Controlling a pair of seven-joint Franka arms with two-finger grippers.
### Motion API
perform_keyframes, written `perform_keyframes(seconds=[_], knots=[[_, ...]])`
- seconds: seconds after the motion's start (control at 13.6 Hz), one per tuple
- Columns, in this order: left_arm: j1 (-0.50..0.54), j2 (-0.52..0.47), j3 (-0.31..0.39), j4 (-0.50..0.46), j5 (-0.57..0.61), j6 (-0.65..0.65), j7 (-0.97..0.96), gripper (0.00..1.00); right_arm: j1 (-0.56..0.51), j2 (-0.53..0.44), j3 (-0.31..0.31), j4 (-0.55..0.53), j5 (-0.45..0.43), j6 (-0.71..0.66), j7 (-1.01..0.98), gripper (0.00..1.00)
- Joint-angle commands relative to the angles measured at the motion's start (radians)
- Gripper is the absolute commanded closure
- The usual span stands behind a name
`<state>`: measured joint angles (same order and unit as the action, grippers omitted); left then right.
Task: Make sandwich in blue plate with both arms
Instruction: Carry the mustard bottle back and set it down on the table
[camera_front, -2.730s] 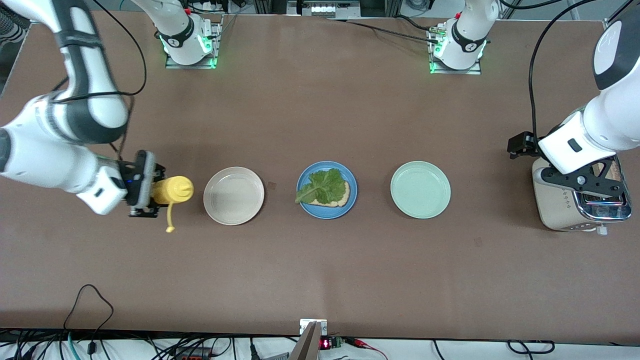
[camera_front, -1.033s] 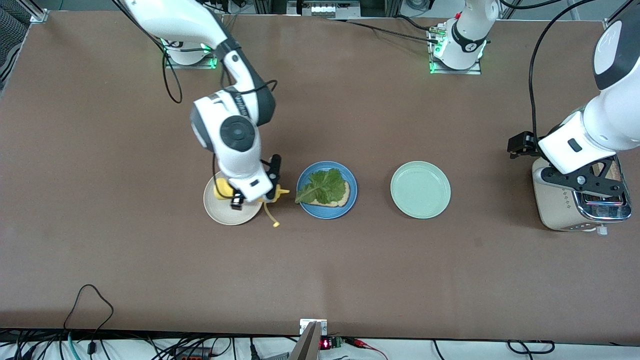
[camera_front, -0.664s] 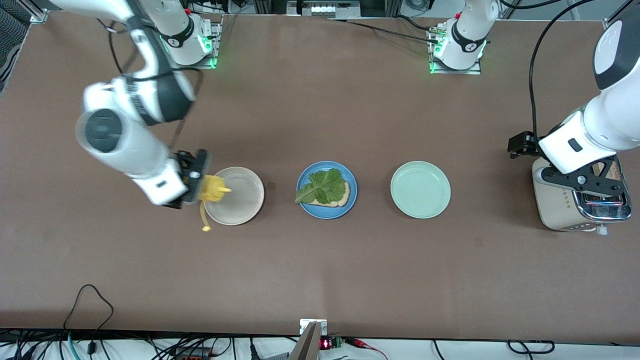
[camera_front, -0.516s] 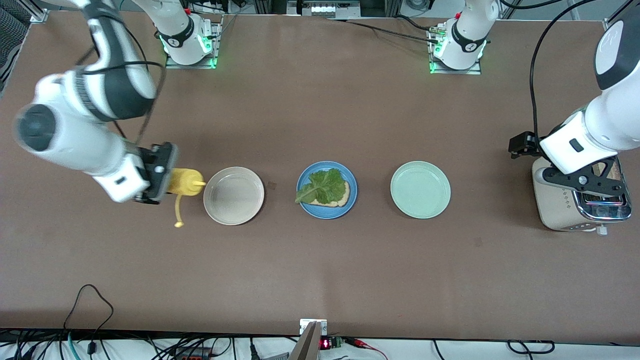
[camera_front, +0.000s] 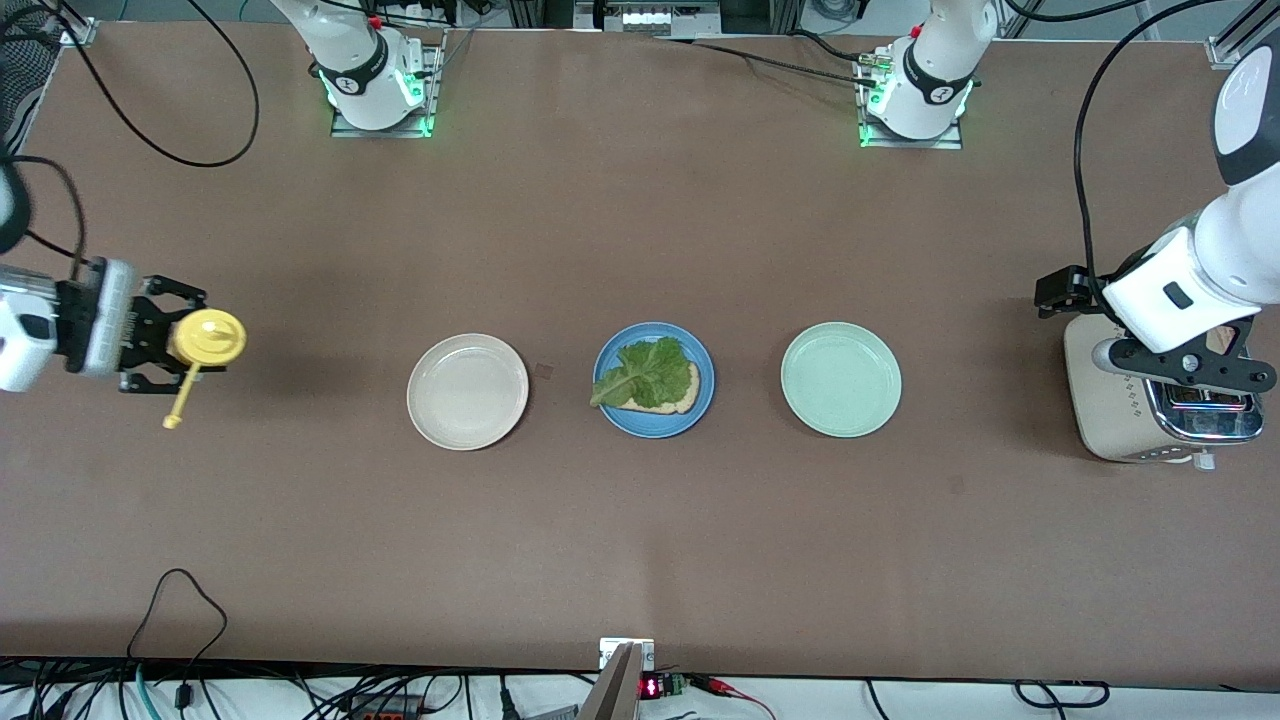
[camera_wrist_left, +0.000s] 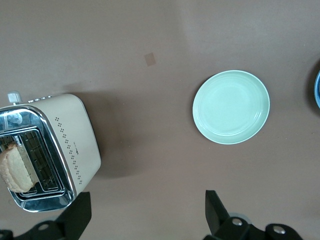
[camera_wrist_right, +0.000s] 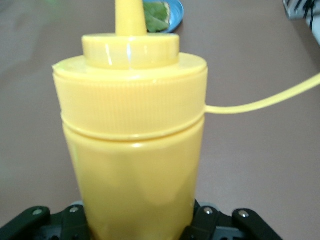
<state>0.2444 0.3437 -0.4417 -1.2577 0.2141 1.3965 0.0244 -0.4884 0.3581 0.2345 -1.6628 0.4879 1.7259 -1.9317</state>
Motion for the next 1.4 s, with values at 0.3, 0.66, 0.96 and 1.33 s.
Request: perform_keyframes(seconds=[0.3,0.66,0.96,1.33], knots=[[0.044,-0.009,0.009,-0.016,0.004,-0.025,0.008,0.00,-0.203,0.250,0.026,0.028,0.207,-0.114,-0.441,1.00],[0.139,0.003,0.009,-0.072,0.028,-0.093,0.009,0.00,-0.236,0.433,0.031,0.058,0.256,-0.117,-0.547,1.00],[0.196,0.061,0.009,-0.097,0.152,-0.028,0.011,0.00,-0.236,0.499,0.031,0.060,0.284,-0.117,-0.553,0.73],[0.294,0.064,0.009,-0.245,0.257,0.195,0.055,0.00,-0.236,0.519,0.031,0.063,0.293,-0.120,-0.547,0.00]])
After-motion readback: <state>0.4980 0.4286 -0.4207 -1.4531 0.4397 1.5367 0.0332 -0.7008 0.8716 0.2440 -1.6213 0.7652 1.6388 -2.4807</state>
